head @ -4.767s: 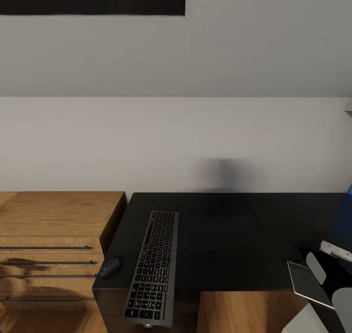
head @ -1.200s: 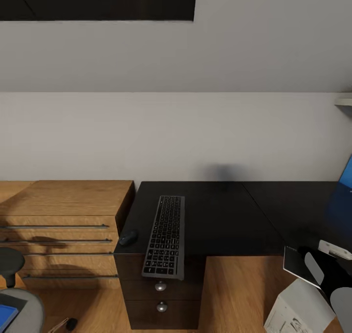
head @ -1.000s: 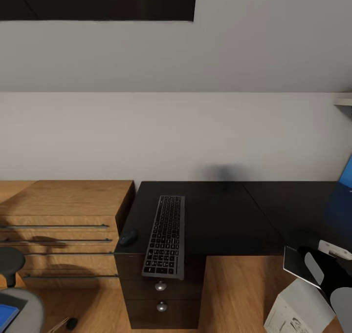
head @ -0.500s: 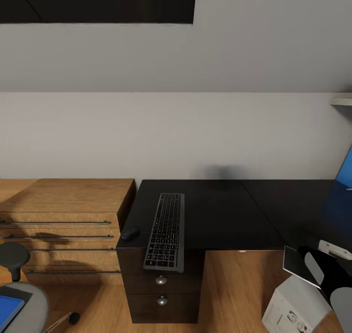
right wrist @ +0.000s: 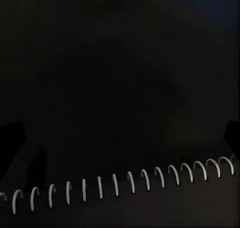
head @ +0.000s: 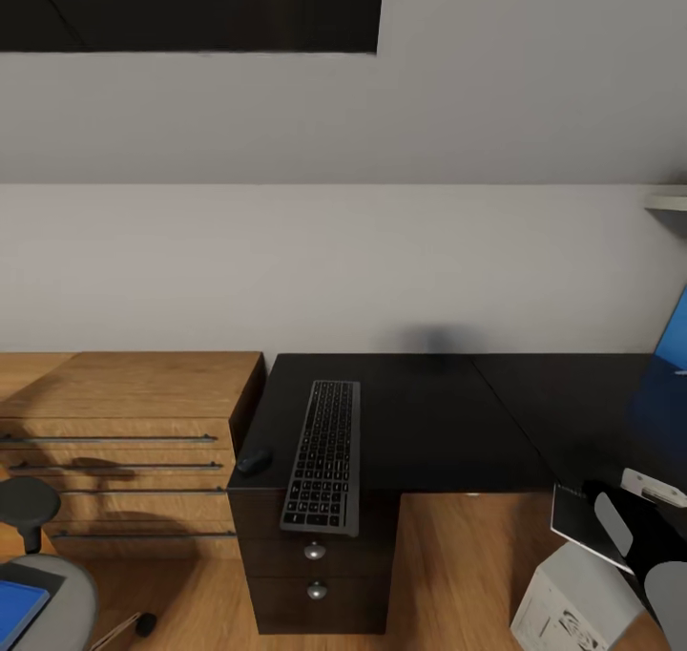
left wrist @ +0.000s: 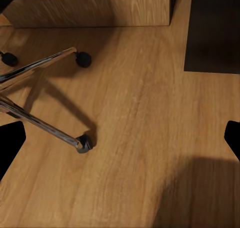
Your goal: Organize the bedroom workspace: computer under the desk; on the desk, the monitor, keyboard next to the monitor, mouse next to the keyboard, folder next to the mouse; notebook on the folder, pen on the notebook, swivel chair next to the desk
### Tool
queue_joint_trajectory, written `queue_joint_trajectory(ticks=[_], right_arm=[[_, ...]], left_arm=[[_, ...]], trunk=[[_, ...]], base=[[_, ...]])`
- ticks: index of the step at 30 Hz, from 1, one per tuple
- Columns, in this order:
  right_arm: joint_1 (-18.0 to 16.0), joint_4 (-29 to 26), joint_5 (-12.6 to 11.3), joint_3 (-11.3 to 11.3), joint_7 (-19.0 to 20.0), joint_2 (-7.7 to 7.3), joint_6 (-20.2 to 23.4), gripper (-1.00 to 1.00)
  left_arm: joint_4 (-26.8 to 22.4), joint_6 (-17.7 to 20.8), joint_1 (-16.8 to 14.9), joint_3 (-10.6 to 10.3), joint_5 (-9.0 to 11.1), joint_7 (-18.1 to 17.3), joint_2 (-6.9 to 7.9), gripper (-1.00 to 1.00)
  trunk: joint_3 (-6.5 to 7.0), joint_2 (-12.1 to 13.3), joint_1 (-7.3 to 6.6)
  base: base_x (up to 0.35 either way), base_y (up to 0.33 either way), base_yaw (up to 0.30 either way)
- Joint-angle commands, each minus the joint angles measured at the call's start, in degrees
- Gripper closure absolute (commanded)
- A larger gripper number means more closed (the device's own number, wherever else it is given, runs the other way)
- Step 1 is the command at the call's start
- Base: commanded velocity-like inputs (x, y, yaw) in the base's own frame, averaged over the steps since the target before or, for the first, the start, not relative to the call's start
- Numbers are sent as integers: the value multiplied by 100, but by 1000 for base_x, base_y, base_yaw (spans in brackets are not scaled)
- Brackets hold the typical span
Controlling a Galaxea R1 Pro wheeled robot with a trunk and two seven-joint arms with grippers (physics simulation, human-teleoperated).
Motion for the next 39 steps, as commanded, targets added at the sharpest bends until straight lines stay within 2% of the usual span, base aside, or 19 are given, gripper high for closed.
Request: queue_joint_trajectory(ticks=[1,10,16,23,24,25,26,27,29,30,33,34,35,36,37,38,39], right_arm=[[-1,-13,-52,6,-24,1,20,-100],[1,-170,-64,-5,-15,28,-223,-100],[18,-536,-55,-10,-24,243,-286,-100],[191,-1417,-49,-12,-37,490,-214,-100],[329,-1697,-43,-12,-43,580,-118,-100],[560,-2158,-12,-9,-51,731,88,-100],[633,-2317,1,-8,-53,792,162,-100],[761,-2618,35,-6,-55,937,305,-100],[864,-2861,85,-7,-57,1104,420,-100],[936,-3025,166,-9,-58,1272,498,-100],[998,-3165,333,-9,-59,1498,564,-100],[1024,-3217,449,-8,-59,1642,590,-100],[1058,-3301,683,-4,-63,1956,614,-100],[1076,-3340,826,7,-62,2105,622,-100],[1084,-3366,898,10,-61,2167,626,-100],[1117,-3513,1137,22,-56,2331,636,-100],[1134,-3546,1173,26,-55,2355,638,-100]], left_arm=[[-10,-9,1,-49,53,23,3,-100],[-10,9,1,-46,53,23,-3,-100],[-10,21,1,-46,55,23,-4,-100],[-9,29,1,-46,61,23,-4,-100],[-9,32,1,-46,61,23,-2,-100],[-9,36,1,-46,62,23,-2,-100],[-9,36,1,-46,62,23,-2,-100],[-10,37,1,-46,62,23,0,-100],[-8,45,1,-46,64,23,2,-100],[-5,66,1,-46,66,23,3,-100],[-3,143,1,-46,69,23,5,-100],[-2,208,1,-46,73,23,8,-100],[-2,295,1,-43,77,27,11,-100],[-1,317,1,-41,78,27,12,-100],[-1,325,1,-40,78,28,12,-100],[-1,343,1,-38,79,30,13,-100],[-1,345,1,-38,79,31,13,-100]], trunk=[[14,39,-23],[175,400,-220],[283,640,-352],[409,921,-506],[426,961,-528],[444,1001,-550],[462,1041,-572],[480,1082,-594],[516,1162,-638],[516,1162,-638],[516,1162,-638],[516,1162,-638],[516,1162,-638],[516,1162,-638],[516,1162,-638],[516,1162,-638],[516,1162,-638]], base=[[0,0,0],[0,0,0],[0,0,0],[0,0,0],[0,0,0],[0,0,0],[0,0,0],[0,0,0],[0,0,0],[0,0,0],[0,0,0],[0,0,0],[0,0,0],[0,0,0],[0,0,0],[0,0,0],[0,0,0]])
